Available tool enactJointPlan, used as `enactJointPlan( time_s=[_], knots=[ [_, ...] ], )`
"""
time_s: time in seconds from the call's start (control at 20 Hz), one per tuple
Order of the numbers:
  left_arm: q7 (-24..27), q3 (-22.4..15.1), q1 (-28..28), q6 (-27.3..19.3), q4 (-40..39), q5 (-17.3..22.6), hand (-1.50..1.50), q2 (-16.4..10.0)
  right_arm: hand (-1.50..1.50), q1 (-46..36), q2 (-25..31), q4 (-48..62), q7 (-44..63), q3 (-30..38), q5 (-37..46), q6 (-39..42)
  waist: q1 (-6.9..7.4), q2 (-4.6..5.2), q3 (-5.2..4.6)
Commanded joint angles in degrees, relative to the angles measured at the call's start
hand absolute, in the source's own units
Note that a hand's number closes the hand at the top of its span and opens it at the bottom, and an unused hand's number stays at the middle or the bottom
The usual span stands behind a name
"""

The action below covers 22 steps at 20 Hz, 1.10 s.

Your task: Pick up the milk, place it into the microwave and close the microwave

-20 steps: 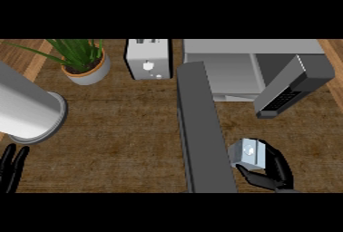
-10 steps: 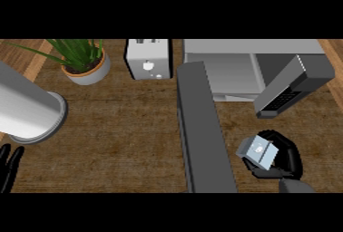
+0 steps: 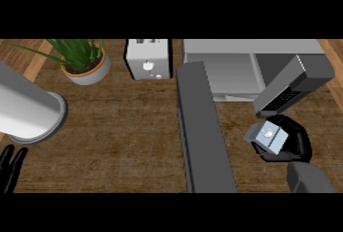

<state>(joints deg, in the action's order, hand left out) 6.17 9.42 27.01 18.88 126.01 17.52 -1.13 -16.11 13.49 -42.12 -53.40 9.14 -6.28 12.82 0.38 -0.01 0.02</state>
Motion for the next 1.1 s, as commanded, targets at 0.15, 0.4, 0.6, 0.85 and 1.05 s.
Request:
enactJointPlan(
  time_s=[0.15,0.4,0.6,0.85,1.05],
  knots=[
    [-0.3,2.0,-0.8,0.0,-0.5,1.4,-1.5,0.6,1.5,4.9,-3.4,-14.5,5.9,-4.2,-2.4,3.8,-0.57,-0.2,-0.07],
    [1.7,6.2,0.6,4.2,-3.3,5.1,-1.5,-1.8,1.5,5.3,-3.7,-27.6,16.6,-6.5,-0.8,-2.8,-0.34,-0.19,-0.08],
    [-1.5,5.6,-2.0,1.9,-2.3,4.2,-1.5,-2.1,1.5,-1.1,-1.9,-24.8,20.3,-5.2,2.3,-6.9,-0.05,-0.02,-0.03],
    [-1.1,6.3,-1.7,2.7,-2.4,4.5,-1.5,-1.8,1.5,-13.7,-4.2,-11.8,20.8,-4.0,5.3,-11.3,0.81,0.25,0.01],
    [2.7,5.7,2.7,5.9,-2.4,3.1,-1.5,-0.2,1.5,-20.0,-4.5,-6.9,24.5,-3.2,6.2,-13.3,0.87,0.15,0.0]
  ],
)
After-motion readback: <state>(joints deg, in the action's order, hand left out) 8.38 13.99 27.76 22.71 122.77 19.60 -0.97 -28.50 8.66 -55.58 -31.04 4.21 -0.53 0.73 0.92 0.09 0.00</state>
